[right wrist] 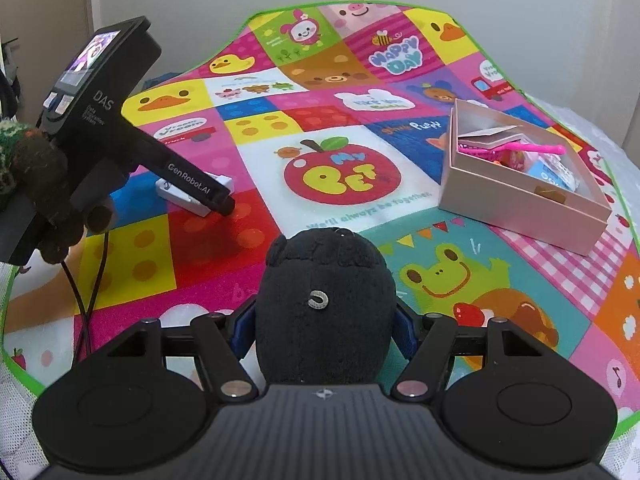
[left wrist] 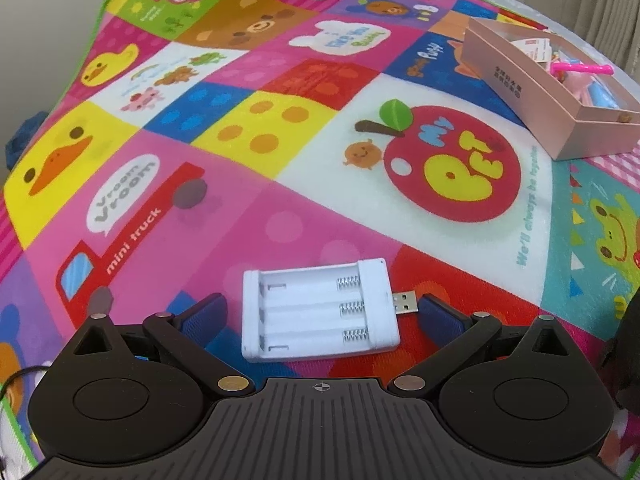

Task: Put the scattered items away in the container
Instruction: 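Carry charger and plush to the pink box and open left tool over it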

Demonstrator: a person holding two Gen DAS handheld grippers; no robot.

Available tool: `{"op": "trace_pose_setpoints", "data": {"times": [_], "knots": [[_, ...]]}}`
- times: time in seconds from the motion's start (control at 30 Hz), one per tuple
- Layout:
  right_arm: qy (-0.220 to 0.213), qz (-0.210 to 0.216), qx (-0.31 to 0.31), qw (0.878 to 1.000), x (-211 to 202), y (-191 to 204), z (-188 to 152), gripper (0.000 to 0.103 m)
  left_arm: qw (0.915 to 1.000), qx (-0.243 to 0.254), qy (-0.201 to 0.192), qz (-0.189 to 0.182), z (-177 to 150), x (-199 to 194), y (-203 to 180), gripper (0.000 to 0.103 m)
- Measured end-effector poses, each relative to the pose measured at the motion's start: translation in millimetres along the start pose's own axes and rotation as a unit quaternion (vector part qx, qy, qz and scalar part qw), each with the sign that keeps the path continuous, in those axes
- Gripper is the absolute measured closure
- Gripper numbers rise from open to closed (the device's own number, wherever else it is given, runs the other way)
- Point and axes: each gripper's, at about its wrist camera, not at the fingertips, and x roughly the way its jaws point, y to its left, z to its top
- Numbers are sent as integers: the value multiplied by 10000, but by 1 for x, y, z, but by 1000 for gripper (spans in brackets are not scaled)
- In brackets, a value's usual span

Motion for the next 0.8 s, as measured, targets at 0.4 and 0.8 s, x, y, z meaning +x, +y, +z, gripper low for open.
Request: {"op": "trace_pose_setpoints", "data": {"times": [0.4, 0.8], "knots": [[156, 208, -61, 9996, -11, -14, 4, 38, 9959, 754, -305, -405, -8, -28, -25, 9], [-166, -861, 1060, 9905, -110, -145, 41, 38, 9625, 1266, -1577, -1810, 86, -95, -126, 9]]}}
